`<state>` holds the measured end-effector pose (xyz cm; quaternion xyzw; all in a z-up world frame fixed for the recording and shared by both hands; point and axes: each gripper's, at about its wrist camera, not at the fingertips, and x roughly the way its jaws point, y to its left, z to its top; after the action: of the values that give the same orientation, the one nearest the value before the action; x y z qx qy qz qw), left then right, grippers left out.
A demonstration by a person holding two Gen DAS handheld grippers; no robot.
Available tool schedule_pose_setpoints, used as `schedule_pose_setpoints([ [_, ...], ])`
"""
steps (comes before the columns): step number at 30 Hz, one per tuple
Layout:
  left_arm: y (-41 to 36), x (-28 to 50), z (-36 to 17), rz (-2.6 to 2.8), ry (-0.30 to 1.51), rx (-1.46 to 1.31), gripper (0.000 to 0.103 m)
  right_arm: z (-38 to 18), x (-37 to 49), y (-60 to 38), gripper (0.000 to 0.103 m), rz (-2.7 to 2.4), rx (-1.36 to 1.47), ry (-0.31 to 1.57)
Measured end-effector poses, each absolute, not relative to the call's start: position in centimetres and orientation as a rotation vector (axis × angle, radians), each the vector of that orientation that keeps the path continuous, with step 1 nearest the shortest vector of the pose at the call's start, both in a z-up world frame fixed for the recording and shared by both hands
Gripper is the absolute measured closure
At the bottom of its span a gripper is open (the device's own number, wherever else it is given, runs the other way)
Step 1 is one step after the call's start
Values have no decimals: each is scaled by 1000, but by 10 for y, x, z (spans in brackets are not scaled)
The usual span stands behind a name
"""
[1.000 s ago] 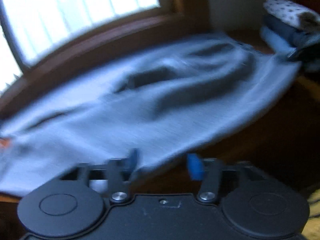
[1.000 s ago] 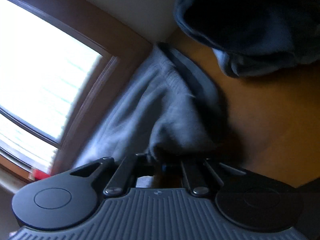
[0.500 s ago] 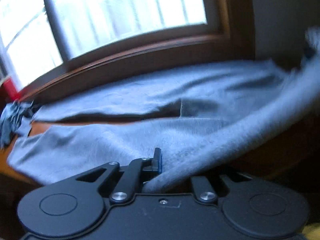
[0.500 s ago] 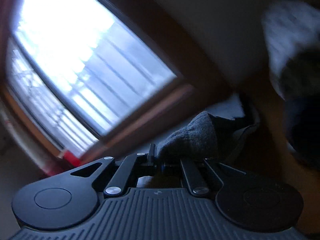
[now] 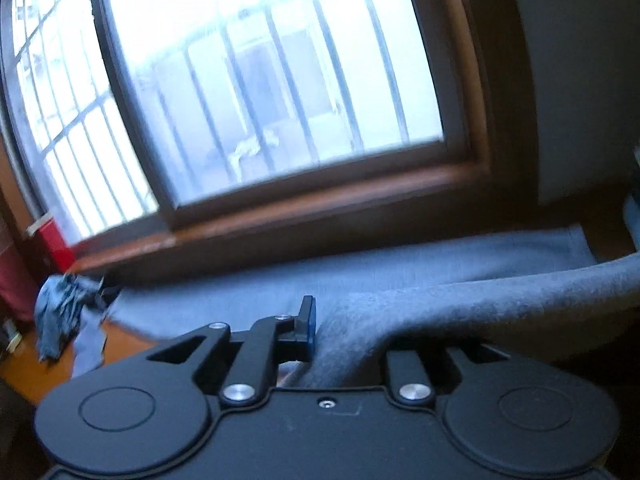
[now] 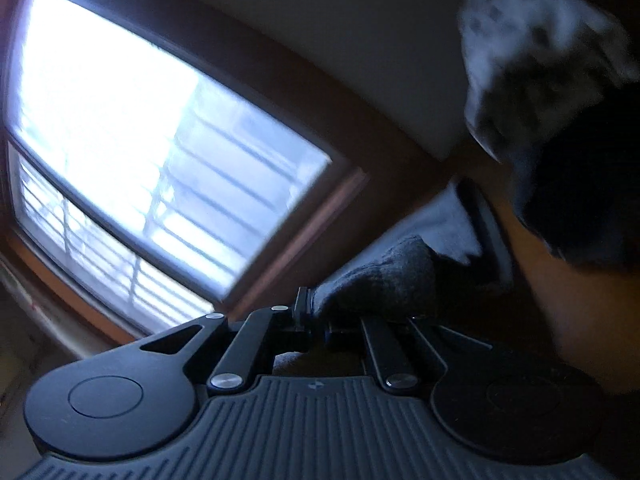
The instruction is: Fold clothes
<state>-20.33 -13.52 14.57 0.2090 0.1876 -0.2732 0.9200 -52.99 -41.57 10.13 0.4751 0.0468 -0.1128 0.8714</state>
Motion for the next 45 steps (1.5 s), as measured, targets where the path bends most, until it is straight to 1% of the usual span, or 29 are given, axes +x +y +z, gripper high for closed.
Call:
schedule_pose_setpoints([
  [2, -159, -176, 144, -580, 368, 440, 85, 105, -508, -423, 97, -273, 978, 69],
  [5, -200, -129, 132, -614, 375, 471, 85, 105, -471, -437, 96, -374, 946, 55],
  [8, -241, -82, 109, -642, 409, 510, 84, 100, -427, -456, 95, -479, 907, 92],
  [10, -266, -54, 85, -644, 448, 560, 83, 88, -394, -476, 84, -537, 893, 140],
  [12, -288, -28, 59, -646, 497, 621, 79, 74, -363, -496, 43, -594, 899, 200],
  [13, -297, -17, 46, -656, 531, 647, 75, 67, -354, -504, 38, -638, 911, 223],
  [16, -310, -4, 19, -676, 568, 710, 74, 53, -345, -512, 36, -730, 940, 226],
  [18, -315, 0, 9, -691, 569, 741, 71, 46, -344, -511, 35, -763, 930, 234],
  [21, -315, 6, 5, -706, 579, 750, 65, 43, -337, -500, 35, -829, 816, 317],
  [24, -311, 11, 5, -712, 579, 740, 58, 47, -335, -485, 34, -895, 666, 338],
  [28, -308, 13, 5, -728, 579, 721, 58, 52, -311, -498, 30, -834, 477, 405],
  [30, -307, 13, 4, -733, 584, 695, 58, 50, -302, -518, 29, -743, 467, 429],
  [32, -305, 17, 5, -740, 593, 669, 58, 41, -289, -541, 30, -677, 524, 448],
  [34, -302, 21, 5, -750, 600, 645, 64, 29, -282, -561, 42, -636, 607, 456],
  [35, -301, 24, 5, -754, 606, 634, 70, 25, -282, -567, 60, -615, 644, 444],
  [36, -300, 27, 4, -759, 621, 619, 77, 23, -283, -571, 76, -617, 648, 429],
  [37, -298, 29, 5, -761, 638, 600, 80, 23, -287, -570, 80, -614, 634, 421],
  [38, -295, 30, 5, -761, 652, 581, 84, 25, -290, -567, 83, -603, 621, 411],
  [39, -291, 29, 8, -757, 651, 564, 85, 26, -291, -560, 88, -591, 613, 394],
  [40, -287, 27, 13, -750, 639, 549, 87, 34, -296, -551, 91, -573, 607, 365],
  [45, -248, 6, 53, -704, 557, 464, 87, 89, -348, -486, 93, -487, 548, 208],
])
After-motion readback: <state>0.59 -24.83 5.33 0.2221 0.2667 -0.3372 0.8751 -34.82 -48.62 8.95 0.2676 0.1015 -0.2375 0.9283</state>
